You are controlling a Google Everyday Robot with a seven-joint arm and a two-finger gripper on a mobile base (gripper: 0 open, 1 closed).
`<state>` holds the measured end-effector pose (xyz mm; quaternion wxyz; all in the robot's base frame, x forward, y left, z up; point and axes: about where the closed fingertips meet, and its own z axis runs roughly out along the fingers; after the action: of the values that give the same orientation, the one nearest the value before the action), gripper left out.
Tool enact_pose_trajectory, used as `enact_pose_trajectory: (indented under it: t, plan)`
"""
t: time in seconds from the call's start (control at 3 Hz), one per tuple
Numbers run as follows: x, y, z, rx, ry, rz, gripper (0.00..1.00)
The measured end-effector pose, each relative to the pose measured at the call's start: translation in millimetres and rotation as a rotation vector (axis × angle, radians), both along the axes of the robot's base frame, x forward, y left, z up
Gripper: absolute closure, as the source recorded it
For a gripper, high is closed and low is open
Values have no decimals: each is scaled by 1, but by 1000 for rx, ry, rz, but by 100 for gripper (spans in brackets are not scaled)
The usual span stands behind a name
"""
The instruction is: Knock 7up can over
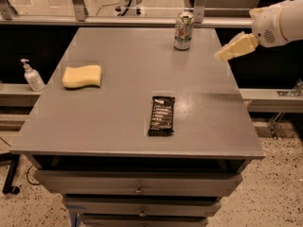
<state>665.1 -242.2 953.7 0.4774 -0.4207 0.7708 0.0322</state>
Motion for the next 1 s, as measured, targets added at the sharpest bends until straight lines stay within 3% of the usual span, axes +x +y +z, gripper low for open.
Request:
enact_pose_trajectory:
  t: [0.67,1.0]
  plan:
    - [6,2,2,26,-28,-8,0]
    - [25,16,-6,140,-39,-19,0]
